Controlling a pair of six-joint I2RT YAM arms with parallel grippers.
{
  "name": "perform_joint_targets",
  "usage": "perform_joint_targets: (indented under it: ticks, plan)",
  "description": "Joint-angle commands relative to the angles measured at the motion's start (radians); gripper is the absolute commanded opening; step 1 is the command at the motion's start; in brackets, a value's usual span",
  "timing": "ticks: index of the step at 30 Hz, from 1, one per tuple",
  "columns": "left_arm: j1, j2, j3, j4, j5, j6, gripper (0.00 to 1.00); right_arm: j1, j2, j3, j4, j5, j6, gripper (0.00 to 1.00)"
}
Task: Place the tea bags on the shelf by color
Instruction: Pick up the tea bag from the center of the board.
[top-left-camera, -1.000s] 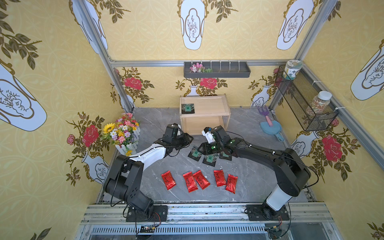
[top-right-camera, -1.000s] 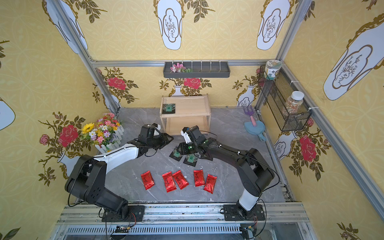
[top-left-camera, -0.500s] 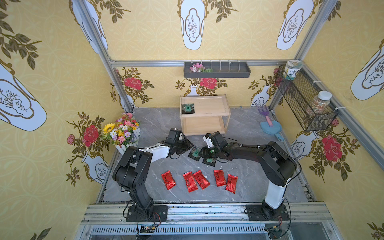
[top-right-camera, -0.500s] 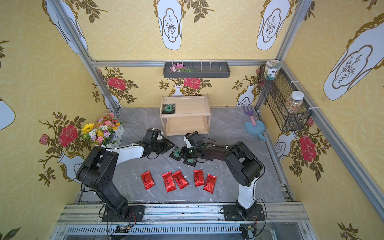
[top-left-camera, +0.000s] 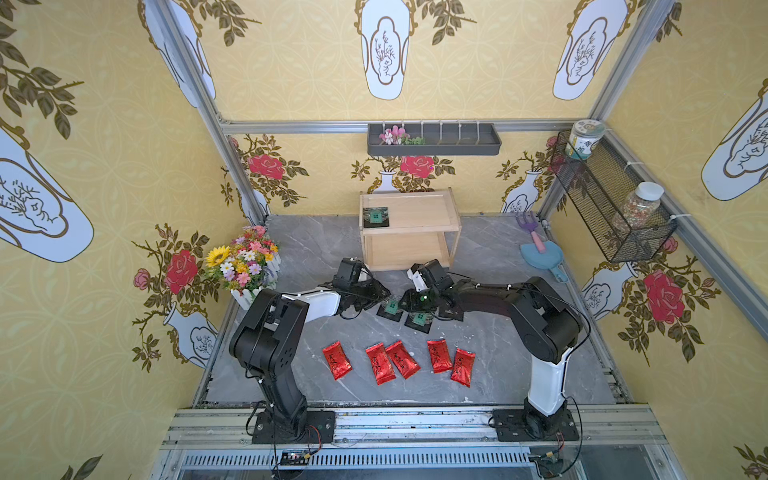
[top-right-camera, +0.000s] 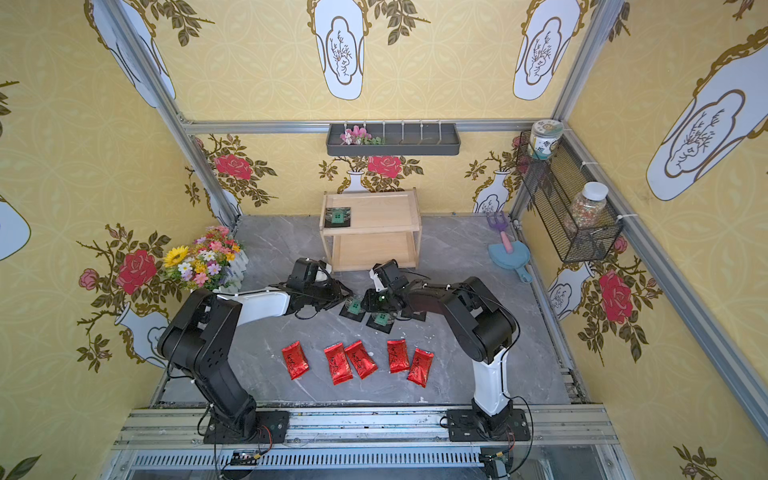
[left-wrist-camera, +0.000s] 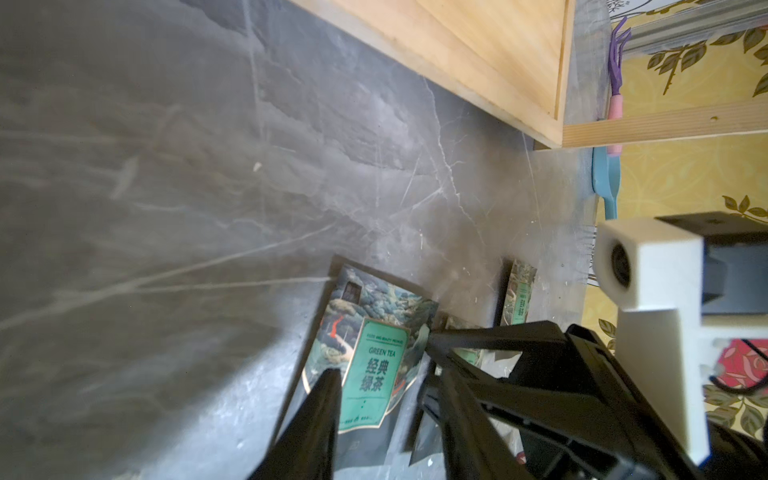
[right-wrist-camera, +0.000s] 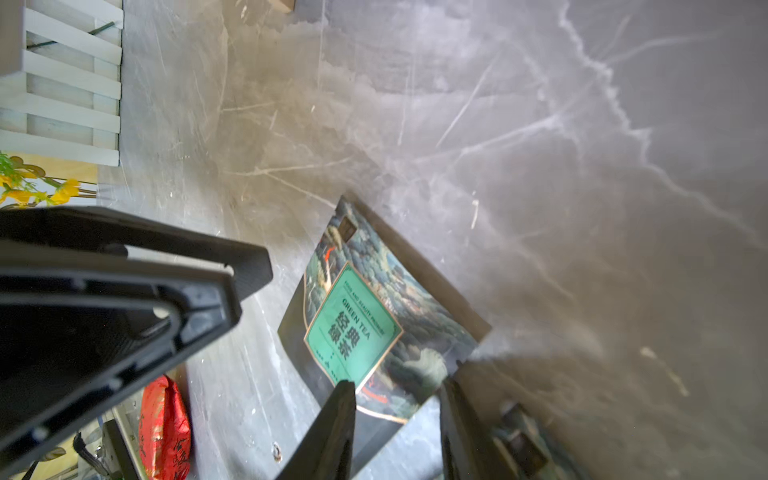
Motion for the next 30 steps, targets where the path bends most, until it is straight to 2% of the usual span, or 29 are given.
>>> perform_joint_targets:
  ticks: [1,16,30]
  plan:
    - [0.004,0.001,-0.015,0.009,0.028,0.017,0.44,0.003,0.02,0.021,0.026,-0.027,-0.008,0.37]
    - [0.028,-0.065,-0.081,0.051,0.059,0.001,0.43,0.006,0.109,0.142,0.01,-0.099,-0.028,0.34]
    - [0.031,-0.033,-0.104,0.052,0.048,0.006,0.4,-0.006,0.058,0.093,0.0,-0.136,0.068,0.34]
